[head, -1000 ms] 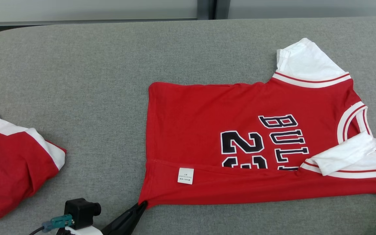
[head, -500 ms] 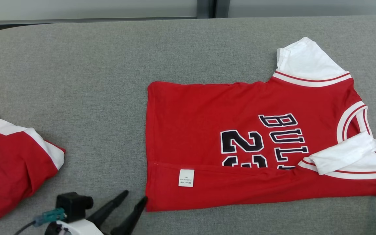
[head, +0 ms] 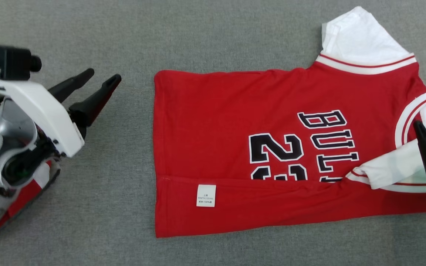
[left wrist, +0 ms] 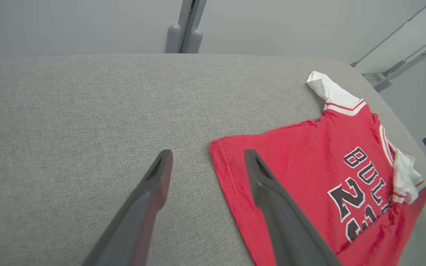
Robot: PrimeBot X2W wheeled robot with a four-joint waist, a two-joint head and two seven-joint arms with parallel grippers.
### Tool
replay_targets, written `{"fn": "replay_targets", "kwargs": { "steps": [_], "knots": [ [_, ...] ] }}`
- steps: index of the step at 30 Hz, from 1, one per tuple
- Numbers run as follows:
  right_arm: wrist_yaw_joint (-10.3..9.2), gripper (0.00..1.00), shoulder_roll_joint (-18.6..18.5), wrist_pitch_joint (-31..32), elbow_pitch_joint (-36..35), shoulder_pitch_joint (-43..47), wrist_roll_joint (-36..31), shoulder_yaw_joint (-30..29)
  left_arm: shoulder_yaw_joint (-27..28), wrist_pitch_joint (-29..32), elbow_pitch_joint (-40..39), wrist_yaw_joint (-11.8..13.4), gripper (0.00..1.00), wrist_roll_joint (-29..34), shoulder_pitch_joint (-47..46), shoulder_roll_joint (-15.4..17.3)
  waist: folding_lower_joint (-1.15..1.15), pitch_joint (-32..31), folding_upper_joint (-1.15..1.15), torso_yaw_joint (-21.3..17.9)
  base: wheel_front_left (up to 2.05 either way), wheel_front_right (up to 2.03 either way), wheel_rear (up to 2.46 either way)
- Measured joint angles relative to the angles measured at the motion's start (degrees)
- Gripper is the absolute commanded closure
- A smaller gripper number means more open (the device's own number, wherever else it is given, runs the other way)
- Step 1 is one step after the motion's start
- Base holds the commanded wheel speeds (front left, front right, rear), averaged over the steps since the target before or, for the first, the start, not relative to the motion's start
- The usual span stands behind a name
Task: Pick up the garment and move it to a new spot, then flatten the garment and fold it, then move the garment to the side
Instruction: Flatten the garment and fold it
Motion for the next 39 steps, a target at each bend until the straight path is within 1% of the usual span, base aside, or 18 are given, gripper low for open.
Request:
{"fn": "replay_targets", "kwargs": {
  "steps": [2,4,6,9,13,18,26,35,39],
  "knots": [
    [-0.01,0.0,-0.02,-0.44,1.09,-1.61,-0.2,0.75,-0.45,5.37,3.41,-1.51,0.0,-2.0,-4.25,-0.87,0.0,1.71,0.0,-0.53,0.0,0.0,0.0],
    [0.0,0.0,-0.1,-0.96,1.8,-2.42,-0.2,1.09,-0.51,9.84,6.55,-2.37,0.0,-4.45,-7.88,-2.18,0.0,3.31,0.0,-1.11,0.0,0.0,0.0],
    [0.0,0.0,-0.3,-1.54,2.61,-3.05,-0.2,1.13,-0.65,14.17,9.31,-2.65,0.0,-6.75,-10.66,-3.35,0.0,4.76,0.0,-1.76,0.0,0.0,0.0],
    [0.0,0.0,-0.51,-2.44,3.44,-3.33,0.0,1.26,-1.14,19.59,12.56,-2.64,0.0,-9.13,-13.33,-4.13,0.0,6.28,0.0,-2.93,0.0,0.0,0.0],
    [0.0,0.0,-0.57,-3.24,4.3,-4.2,0.44,1.7,-2.04,23.09,16.16,-2.64,0.0,-9.14,-16.57,-4.78,0.0,7.46,0.0,-4.32,0.0,0.0,0.0],
    [0.0,0.0,-0.62,-3.99,5.02,-5.27,1.26,2.31,-4.14,26.05,19.53,-2.92,0.0,-7.94,-18.34,-5.79,0.0,8.02,0.0,-5.1,0.0,0.0,0.0],
    [0.0,0.0,-0.98,-4.26,6.03,-7.72,2.11,3.92,-5.86,27.51,22.34,-3.92,0.0,-6.02,-20.81,-6.92,0.0,8.61,0.0,-5.63,0.0,0.0,0.0],
    [0.0,0.0,-1.3,-4.82,6.56,-9.01,2.71,4.63,-7.77,28.52,23.53,-5.09,0.0,-3.96,-21.91,-7.21,0.0,8.62,0.0,-6.13,0.0,0.0,0.0],
    [0.0,0.0,-1.41,-5.3,6.91,-9.28,2.79,4.57,-7.94,27.3,23.3,-5.67,0.0,-3.01,-22.31,-7.51,0.0,8.7,0.0,-6.08,0.0,0.0,0.0]
  ]
}}
